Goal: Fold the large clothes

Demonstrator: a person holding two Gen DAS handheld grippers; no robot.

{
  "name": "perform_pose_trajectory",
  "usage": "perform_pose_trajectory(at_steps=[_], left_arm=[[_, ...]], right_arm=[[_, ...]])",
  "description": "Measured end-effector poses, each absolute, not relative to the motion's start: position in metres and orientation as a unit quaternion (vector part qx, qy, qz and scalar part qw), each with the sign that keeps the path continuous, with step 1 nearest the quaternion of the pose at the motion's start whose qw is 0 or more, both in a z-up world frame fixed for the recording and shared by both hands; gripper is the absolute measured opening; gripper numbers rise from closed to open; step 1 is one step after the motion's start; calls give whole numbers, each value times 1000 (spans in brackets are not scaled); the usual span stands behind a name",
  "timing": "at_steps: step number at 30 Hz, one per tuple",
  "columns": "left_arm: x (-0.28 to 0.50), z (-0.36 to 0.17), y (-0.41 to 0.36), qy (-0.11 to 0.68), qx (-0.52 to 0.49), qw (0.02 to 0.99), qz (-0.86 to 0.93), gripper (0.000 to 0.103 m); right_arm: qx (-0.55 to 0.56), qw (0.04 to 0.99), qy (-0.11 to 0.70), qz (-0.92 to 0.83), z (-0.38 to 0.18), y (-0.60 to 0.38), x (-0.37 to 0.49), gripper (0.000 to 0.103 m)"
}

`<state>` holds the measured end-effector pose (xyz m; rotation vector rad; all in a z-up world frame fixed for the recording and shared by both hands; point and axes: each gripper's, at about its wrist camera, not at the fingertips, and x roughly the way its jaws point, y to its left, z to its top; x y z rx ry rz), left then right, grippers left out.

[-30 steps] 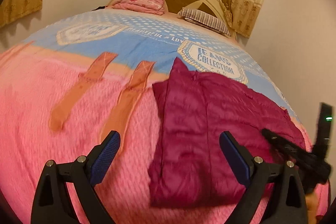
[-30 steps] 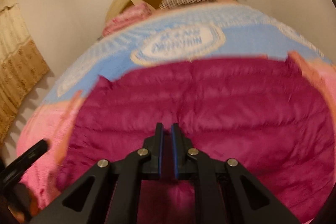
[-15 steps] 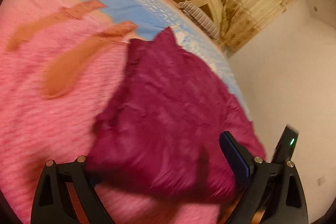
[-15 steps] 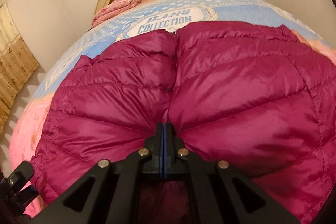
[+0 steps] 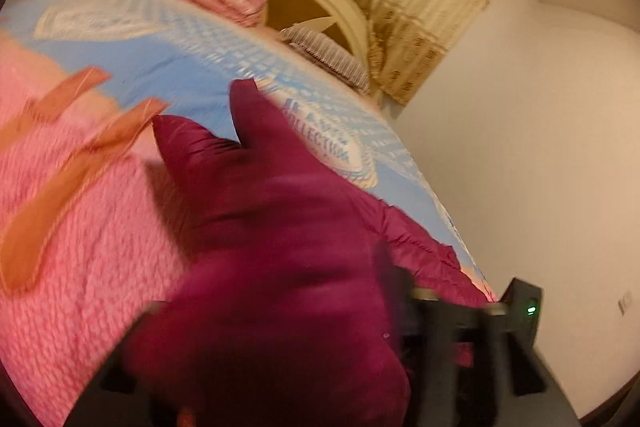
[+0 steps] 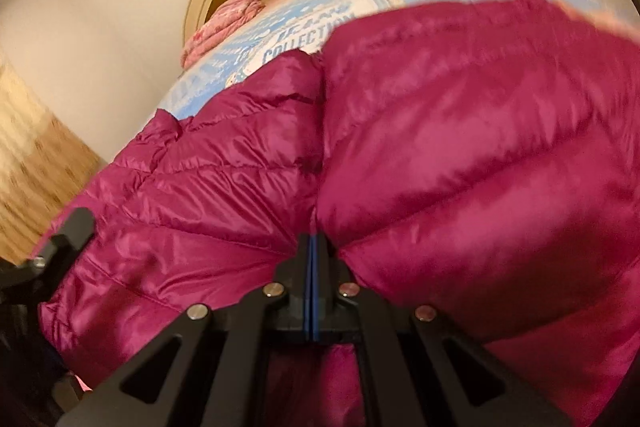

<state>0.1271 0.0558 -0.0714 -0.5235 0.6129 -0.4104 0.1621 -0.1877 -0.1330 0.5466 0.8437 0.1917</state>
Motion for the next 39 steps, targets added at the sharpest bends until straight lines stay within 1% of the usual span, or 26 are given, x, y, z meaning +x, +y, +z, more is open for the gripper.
perform_pose_trajectory(at_steps=[2,3,6,9,12,14,16,17,18,21,24,26,29,32,38,39], left_arm=[[127,-64,60,295,-257,893,-222,24],[127,-60,63,292,-257,893,-226,23],[120,-43,69,284,-240,898,-235,23],[108,-23,72,271,-200,910,-240,23],[93,-9,71,256,-147,925,-239,23],[84,-4,70,245,-109,934,-237,23],[80,-1,69,236,-88,935,-249,23],[77,0,67,232,-80,934,-259,23],[73,2,61,226,-66,934,-269,23],[67,1,37,219,-28,934,-282,23],[62,-12,3,229,15,923,-310,23],[56,-22,-20,236,55,914,-324,23],[51,-43,-50,255,116,900,-334,23],[49,-66,-67,274,152,889,-333,23],[40,-102,-79,278,196,877,-340,24],[42,-101,-81,282,198,875,-341,24]], right_arm=[[282,862,409,98,-136,-188,160,0],[290,858,412,100,-137,-186,159,0],[338,831,424,120,-141,-175,152,0],[372,803,438,155,-145,-149,148,0],[403,763,451,227,-149,-102,145,0],[413,733,461,284,-150,-75,147,0],[403,722,466,314,-146,-64,149,0],[393,728,466,315,-141,-67,148,4],[388,732,461,319,-137,-72,147,11],[360,771,426,307,-110,-115,133,11],[327,826,383,253,-83,-176,112,12],[323,847,365,212,-75,-216,100,12],[333,861,349,161,-74,-266,83,12],[344,864,345,128,-82,-298,69,12],[328,872,349,98,-92,-297,66,13],[330,873,347,96,-90,-303,67,16]])
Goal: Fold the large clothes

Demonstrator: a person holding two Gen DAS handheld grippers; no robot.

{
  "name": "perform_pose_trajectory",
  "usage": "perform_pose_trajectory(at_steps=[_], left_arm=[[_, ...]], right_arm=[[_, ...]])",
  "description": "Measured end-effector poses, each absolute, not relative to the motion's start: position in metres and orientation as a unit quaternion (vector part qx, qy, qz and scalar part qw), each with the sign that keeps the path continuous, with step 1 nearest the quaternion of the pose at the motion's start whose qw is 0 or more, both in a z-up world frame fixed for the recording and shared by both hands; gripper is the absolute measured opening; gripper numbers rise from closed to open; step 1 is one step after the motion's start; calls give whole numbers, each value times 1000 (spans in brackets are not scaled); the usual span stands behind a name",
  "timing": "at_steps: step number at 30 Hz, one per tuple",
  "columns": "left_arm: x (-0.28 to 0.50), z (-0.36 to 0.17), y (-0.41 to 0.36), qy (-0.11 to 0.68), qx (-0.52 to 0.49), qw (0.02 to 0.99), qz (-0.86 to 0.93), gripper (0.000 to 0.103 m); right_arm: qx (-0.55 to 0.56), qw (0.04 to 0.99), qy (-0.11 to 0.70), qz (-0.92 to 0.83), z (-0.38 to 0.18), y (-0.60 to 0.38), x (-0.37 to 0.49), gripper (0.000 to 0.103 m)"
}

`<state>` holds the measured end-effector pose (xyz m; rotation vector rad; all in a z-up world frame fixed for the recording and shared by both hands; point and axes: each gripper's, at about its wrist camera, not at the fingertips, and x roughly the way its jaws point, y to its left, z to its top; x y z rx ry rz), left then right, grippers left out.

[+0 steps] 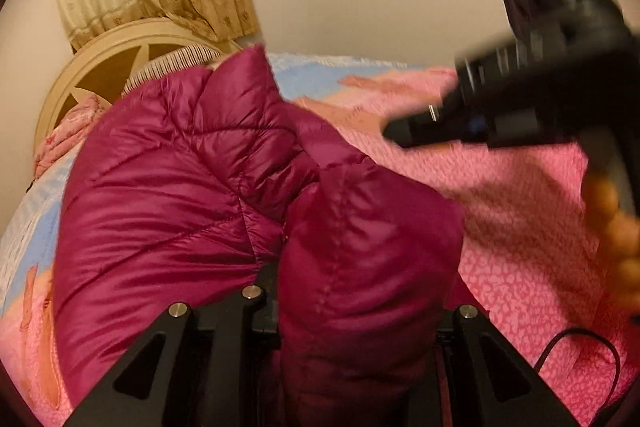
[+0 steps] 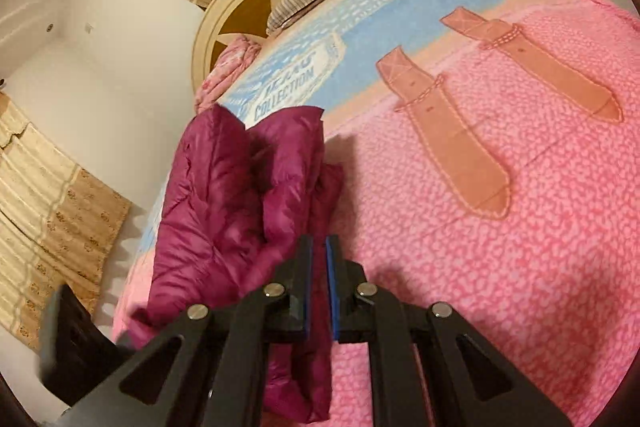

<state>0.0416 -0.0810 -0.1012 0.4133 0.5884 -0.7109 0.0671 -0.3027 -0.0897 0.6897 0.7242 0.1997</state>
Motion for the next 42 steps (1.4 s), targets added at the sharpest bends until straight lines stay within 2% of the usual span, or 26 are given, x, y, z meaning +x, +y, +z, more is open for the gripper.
perform_pose_trajectory(at_steps=[1,2,3,5,6,8,9,11,16,21,24,26,29,32,35,39,42], left_arm=[[43,-101,-80,287,195,873,-343,24],[44,-101,-80,291,191,871,-346,24],[46,-101,-79,296,183,869,-351,24],[48,-100,-77,301,174,867,-357,24],[48,-101,-78,302,174,867,-356,24],[49,-101,-81,300,177,867,-355,24],[48,-102,-81,300,179,868,-354,24],[48,-101,-80,299,177,867,-356,24],[51,-99,-77,302,161,863,-370,26],[44,-91,-68,313,165,850,-390,32],[26,-76,-50,306,184,833,-422,43],[13,-61,-29,293,190,827,-441,56],[10,-35,11,276,151,835,-451,71],[47,-8,49,272,58,866,-417,74],[109,0,56,313,-9,896,-314,75],[183,-13,37,384,-94,889,-232,75],[203,-24,10,404,-111,884,-209,75]], right_arm=[[332,874,343,98,-86,-302,64,19],[332,875,336,105,-78,-300,62,27],[329,877,332,110,-76,-298,70,43],[316,886,319,118,-61,-300,78,64],[306,893,306,124,-55,-296,83,64],[272,901,303,149,-46,-283,102,62],[257,899,314,166,-47,-275,118,48],[242,891,339,181,-54,-264,141,27],[174,894,389,142,-82,-241,167,26],[192,879,413,139,-104,-250,165,24],[198,875,420,141,-115,-253,166,24],[211,871,419,144,-119,-256,167,24],[228,868,414,151,-122,-261,162,24],[227,871,407,151,-124,-261,158,24],[220,875,405,147,-123,-259,153,24],[212,881,400,136,-121,-254,144,24],[204,886,396,126,-119,-249,139,24]])
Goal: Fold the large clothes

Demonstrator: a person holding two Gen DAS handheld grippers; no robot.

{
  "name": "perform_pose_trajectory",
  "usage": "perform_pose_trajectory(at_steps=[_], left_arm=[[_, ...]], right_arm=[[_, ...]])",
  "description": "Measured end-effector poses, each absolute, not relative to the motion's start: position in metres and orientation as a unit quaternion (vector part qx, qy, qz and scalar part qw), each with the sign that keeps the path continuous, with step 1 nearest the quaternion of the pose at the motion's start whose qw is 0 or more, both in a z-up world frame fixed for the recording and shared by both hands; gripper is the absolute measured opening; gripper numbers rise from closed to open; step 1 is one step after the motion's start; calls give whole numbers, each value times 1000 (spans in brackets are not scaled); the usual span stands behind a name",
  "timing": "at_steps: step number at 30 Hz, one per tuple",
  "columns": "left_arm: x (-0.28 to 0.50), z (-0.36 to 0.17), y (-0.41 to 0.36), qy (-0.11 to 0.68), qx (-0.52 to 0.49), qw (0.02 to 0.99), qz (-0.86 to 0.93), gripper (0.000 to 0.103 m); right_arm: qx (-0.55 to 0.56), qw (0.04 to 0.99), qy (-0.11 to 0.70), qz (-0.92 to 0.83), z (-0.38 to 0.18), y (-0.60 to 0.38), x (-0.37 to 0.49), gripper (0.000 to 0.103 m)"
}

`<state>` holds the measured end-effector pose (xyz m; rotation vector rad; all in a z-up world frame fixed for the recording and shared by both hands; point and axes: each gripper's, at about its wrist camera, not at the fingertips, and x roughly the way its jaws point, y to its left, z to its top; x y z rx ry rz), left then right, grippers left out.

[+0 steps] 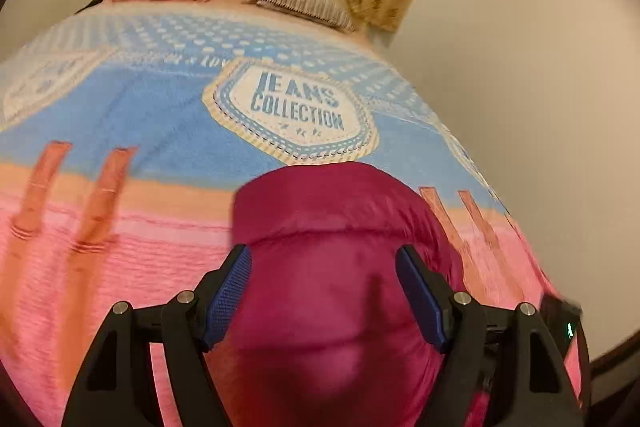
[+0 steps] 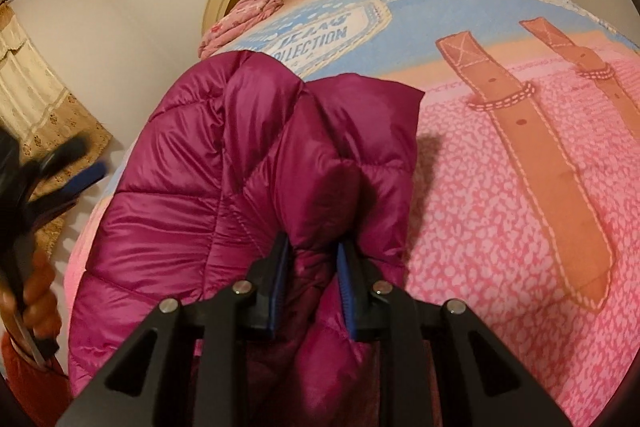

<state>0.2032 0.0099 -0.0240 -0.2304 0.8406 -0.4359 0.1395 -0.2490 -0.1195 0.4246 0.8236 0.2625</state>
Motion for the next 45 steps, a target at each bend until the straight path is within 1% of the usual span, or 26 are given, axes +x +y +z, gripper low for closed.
perform_pose_trajectory(at_steps=[2,4,7,10,11,15,17,18,21,23,26,29,32,33,34,35,36,41,45], left_arm=[[202,-34,-6,408,-90,886,-200,75],[196,-50,-22,406,-44,896,-171,75],[194,-69,-14,402,-49,902,-152,76],[194,-78,-7,400,-67,903,-140,82],[192,-80,-8,398,-64,905,-134,84],[189,-82,-22,389,-21,913,-118,85],[185,-81,-26,384,-10,917,-110,85],[186,-82,-27,382,-6,918,-107,85],[186,-82,-30,380,3,920,-98,85],[185,-82,-33,376,14,922,-92,85],[184,-81,-35,372,23,924,-87,85],[186,-82,-32,372,19,924,-90,86],[188,-83,-28,375,6,922,-98,86],[188,-83,-27,376,1,921,-103,86],[188,-83,-27,376,-1,921,-105,86],[188,-83,-27,376,-2,920,-107,86],[188,-83,-28,376,0,921,-107,86],[188,-82,-30,380,2,918,-112,86],[191,-79,-29,388,-2,915,-115,86]], right_arm=[[202,889,393,121,-119,-247,137,24],[200,890,393,118,-118,-245,135,24],[200,890,393,119,-118,-245,134,24],[204,889,393,120,-118,-245,135,24],[203,889,393,120,-118,-245,136,24],[197,885,404,123,-110,-249,137,24],[201,881,412,119,-96,-258,133,25],[204,882,409,116,-85,-263,129,29],[212,899,370,101,-40,-273,116,29],[230,902,350,108,-12,-270,117,32],[278,887,345,130,6,-251,137,32],[321,868,360,116,-10,-229,167,32],[270,878,393,45,-46,-215,191,32],[250,882,399,26,-57,-213,193,27],[237,886,399,11,-70,-216,193,24],[236,889,393,13,-78,-220,191,18],[232,892,387,15,-83,-222,189,15],[118,923,367,9,-94,-205,187,15],[99,919,382,15,-102,-204,189,15]])
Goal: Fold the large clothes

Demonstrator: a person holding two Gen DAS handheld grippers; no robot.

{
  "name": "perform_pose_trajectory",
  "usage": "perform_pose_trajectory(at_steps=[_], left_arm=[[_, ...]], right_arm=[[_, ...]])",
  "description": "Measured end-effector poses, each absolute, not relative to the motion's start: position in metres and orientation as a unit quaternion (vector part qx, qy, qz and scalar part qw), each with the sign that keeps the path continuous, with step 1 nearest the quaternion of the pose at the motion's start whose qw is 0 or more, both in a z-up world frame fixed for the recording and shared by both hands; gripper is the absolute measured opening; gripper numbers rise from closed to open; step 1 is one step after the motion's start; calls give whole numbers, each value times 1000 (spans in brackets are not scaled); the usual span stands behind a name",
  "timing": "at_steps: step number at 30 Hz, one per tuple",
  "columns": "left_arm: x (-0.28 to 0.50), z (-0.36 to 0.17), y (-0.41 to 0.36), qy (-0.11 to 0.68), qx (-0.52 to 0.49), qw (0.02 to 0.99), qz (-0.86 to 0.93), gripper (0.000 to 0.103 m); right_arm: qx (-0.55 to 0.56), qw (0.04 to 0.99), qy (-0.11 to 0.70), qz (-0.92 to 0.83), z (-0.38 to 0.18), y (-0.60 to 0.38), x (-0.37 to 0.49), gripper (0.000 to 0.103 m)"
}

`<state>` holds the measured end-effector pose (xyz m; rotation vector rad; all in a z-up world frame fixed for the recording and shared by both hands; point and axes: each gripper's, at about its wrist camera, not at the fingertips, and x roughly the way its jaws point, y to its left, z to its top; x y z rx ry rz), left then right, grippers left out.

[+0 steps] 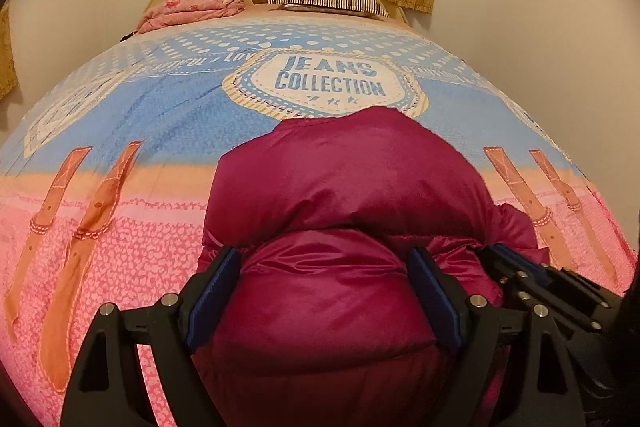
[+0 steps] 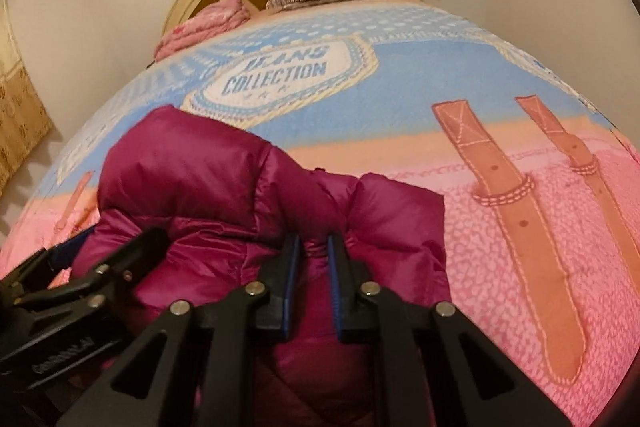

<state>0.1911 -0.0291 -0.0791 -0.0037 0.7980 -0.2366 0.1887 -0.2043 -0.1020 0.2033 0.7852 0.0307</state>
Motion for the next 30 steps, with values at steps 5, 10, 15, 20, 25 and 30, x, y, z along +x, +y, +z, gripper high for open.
perform_pose_trajectory(at_steps=[5,10,15,20,25,30], left_arm=[[200,-55,-23,393,-20,909,-133,86],[226,-29,-29,366,14,924,-109,86],[262,-68,-38,413,25,907,-83,86],[264,-84,-40,411,25,908,-76,86],[264,-94,-48,408,50,910,-61,88],[268,-102,-47,412,50,908,-58,90]], right_arm=[[112,913,392,21,-109,-209,189,15],[128,910,392,30,-111,-213,186,15],[138,909,391,35,-112,-215,186,15],[145,908,391,39,-112,-218,186,15],[145,907,393,40,-113,-218,188,15],[146,907,394,40,-113,-217,188,15]])
